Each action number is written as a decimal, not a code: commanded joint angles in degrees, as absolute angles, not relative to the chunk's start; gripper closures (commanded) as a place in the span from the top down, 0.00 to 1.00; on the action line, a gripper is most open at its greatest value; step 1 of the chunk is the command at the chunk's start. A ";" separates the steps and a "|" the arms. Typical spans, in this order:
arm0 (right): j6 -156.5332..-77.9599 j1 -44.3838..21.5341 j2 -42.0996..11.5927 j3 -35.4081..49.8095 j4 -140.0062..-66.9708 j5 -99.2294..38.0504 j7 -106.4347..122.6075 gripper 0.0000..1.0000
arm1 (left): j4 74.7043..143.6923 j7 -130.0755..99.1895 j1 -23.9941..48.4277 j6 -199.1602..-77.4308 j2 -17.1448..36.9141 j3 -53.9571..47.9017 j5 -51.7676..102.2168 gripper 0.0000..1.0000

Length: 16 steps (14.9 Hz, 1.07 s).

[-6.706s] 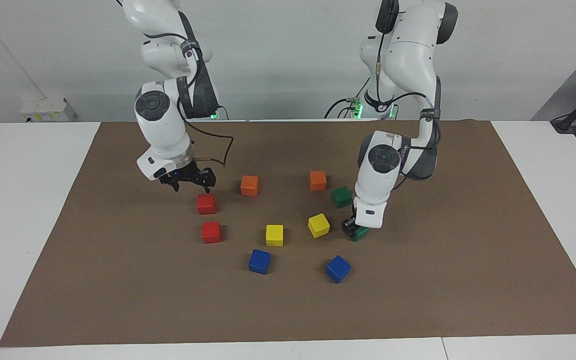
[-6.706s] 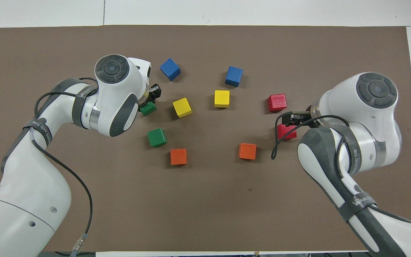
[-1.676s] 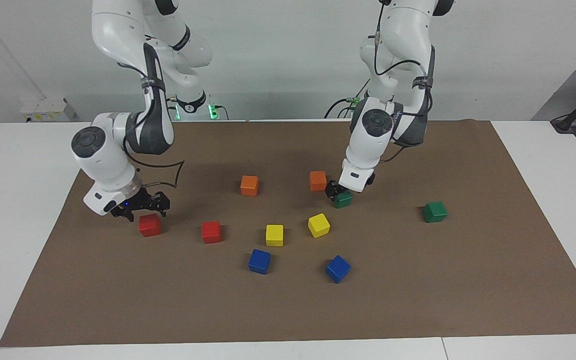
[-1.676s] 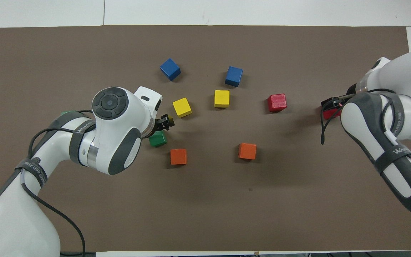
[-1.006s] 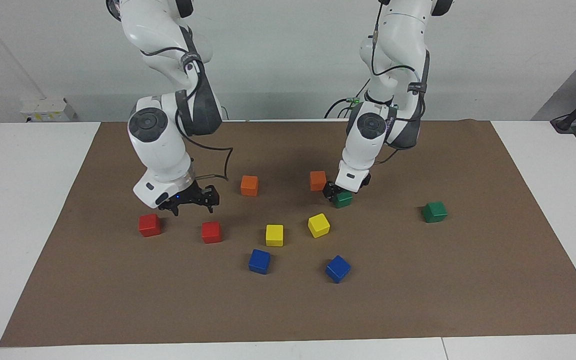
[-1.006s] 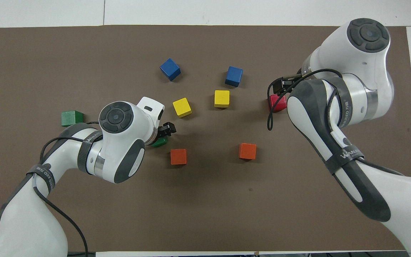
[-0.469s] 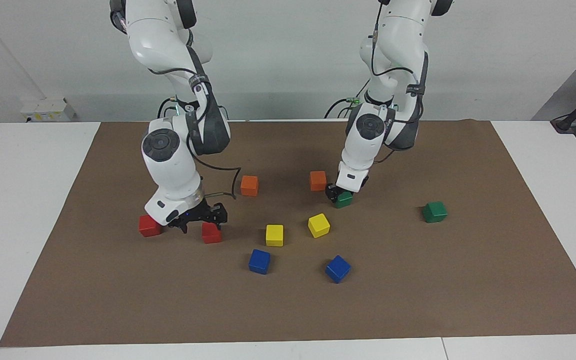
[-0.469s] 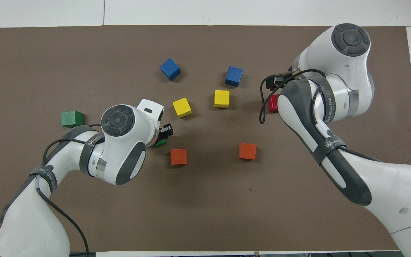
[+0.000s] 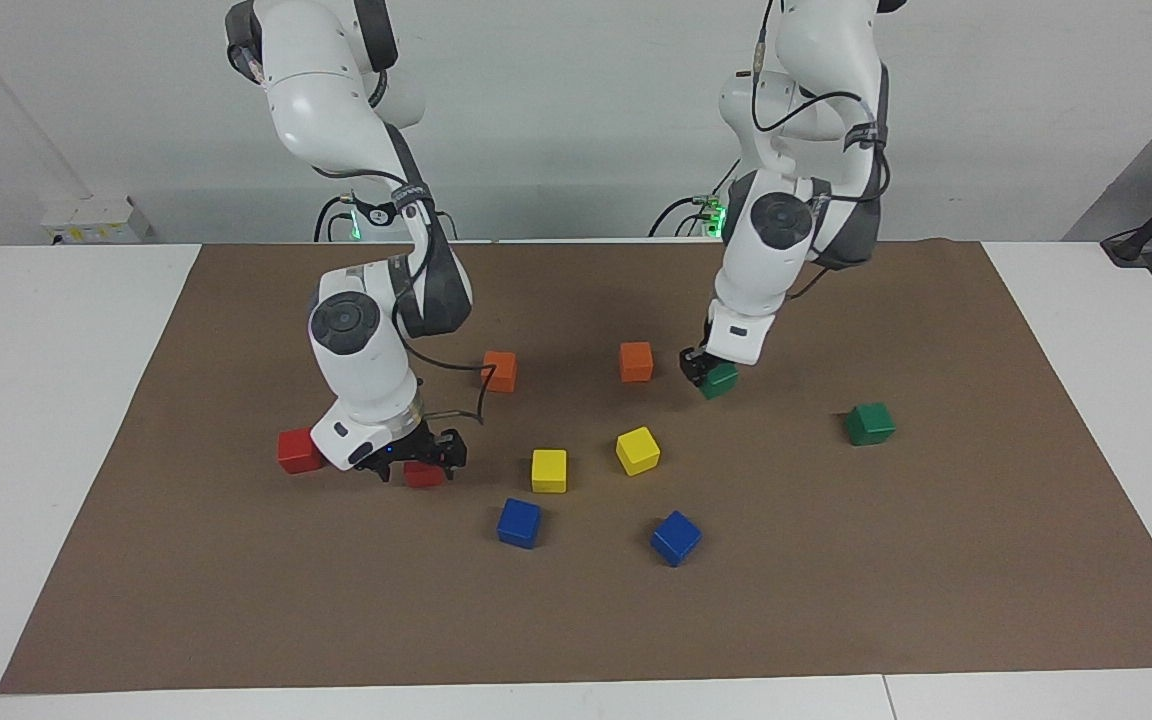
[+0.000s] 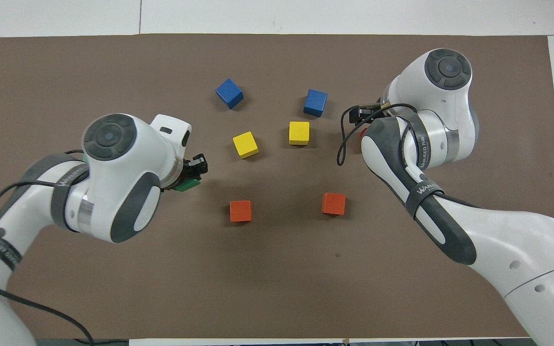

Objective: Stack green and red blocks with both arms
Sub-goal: 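Carry the green block toward the first green while the right gripper grasps red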

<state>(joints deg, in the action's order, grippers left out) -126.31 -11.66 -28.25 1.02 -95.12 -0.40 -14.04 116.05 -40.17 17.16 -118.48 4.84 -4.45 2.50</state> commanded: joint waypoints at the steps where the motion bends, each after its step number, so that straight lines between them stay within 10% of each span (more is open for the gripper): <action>1: -127.97 -11.51 -27.77 1.23 -97.29 -1.05 -15.12 1.00 | 116.72 -29.49 10.13 -115.32 1.67 -4.57 2.72 0.00; 9: -130.25 -11.69 -26.89 1.23 -101.69 -0.97 -13.80 1.00 | 115.84 -4.57 -4.57 -119.96 3.07 -4.48 2.46 0.00; 10: -130.17 -11.86 -26.89 1.23 -101.69 -0.97 -13.62 0.88 | 115.84 -4.48 -4.92 -120.93 4.03 -4.48 2.11 0.00; 13: -129.81 -11.95 -26.81 1.23 -101.43 -0.70 -12.83 0.00 | 115.49 -4.22 -5.10 -123.22 5.97 -4.57 -0.26 0.00; 16: -127.98 -11.52 -26.02 1.14 -100.47 0.26 -12.57 0.00 | 113.38 -2.47 -5.01 -123.31 8.60 -4.66 -3.16 0.00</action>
